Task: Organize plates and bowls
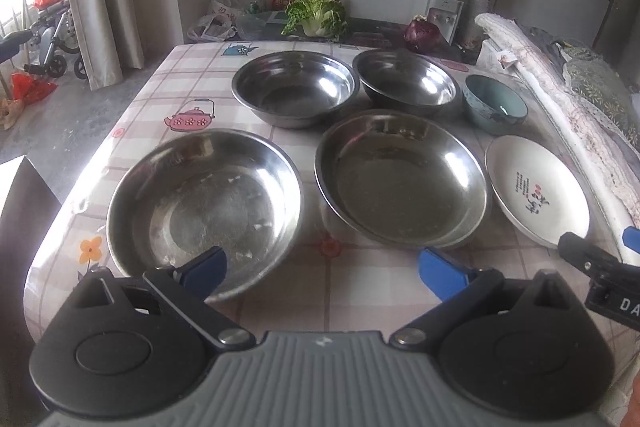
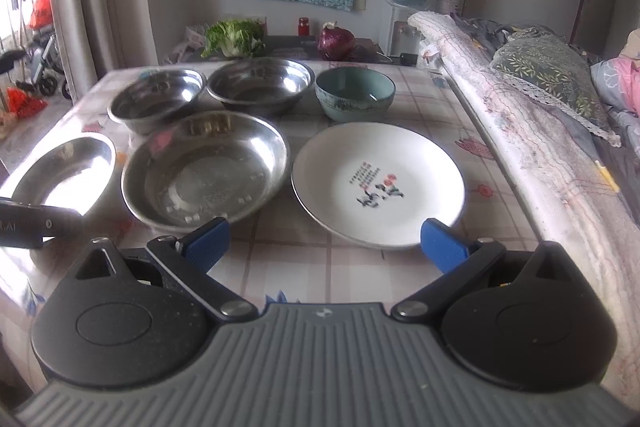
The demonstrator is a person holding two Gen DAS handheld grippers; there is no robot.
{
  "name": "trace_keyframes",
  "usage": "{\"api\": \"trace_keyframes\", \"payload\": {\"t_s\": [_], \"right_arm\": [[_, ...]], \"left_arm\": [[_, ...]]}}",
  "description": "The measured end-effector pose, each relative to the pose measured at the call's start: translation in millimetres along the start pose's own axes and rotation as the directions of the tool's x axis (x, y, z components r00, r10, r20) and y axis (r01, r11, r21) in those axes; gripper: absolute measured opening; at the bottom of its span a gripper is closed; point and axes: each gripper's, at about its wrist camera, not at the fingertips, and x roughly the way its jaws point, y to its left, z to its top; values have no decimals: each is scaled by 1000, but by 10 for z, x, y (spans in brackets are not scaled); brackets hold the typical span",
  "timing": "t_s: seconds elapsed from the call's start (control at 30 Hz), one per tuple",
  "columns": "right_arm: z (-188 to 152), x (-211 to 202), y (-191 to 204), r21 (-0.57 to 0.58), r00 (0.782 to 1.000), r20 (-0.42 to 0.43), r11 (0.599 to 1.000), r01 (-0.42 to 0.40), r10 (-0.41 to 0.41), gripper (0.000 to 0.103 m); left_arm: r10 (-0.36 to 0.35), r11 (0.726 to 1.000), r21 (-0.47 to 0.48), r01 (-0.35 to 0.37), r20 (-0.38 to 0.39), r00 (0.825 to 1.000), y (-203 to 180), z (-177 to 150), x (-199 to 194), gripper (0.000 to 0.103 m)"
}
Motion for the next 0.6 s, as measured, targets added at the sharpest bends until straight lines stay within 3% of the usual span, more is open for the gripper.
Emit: {"api": "trace_keyframes", "payload": {"t_s": [0.17,0.33,0.43,0.53,0.6], "right_arm": [[360,140,-27,51,986,73,987,-151,147,102],[814,539,213,58,962,74,962,-266,261,102],[1020,889,423,88,933,49,929,-358,355,102],[1170,1271,647,123,908,17,900,-418,420,100],[1238,1518,792,137,898,-9,890,-434,439,93]], "left_arm": [[-27,1000,-7,27,25,999,276,430,107,103],[-77,995,-51,81,82,994,581,776,273,103],[-68,994,-75,76,97,993,728,951,470,103],[-18,997,-77,25,88,996,828,1153,751,102],[31,998,-62,-26,76,997,851,1267,942,91]]}}
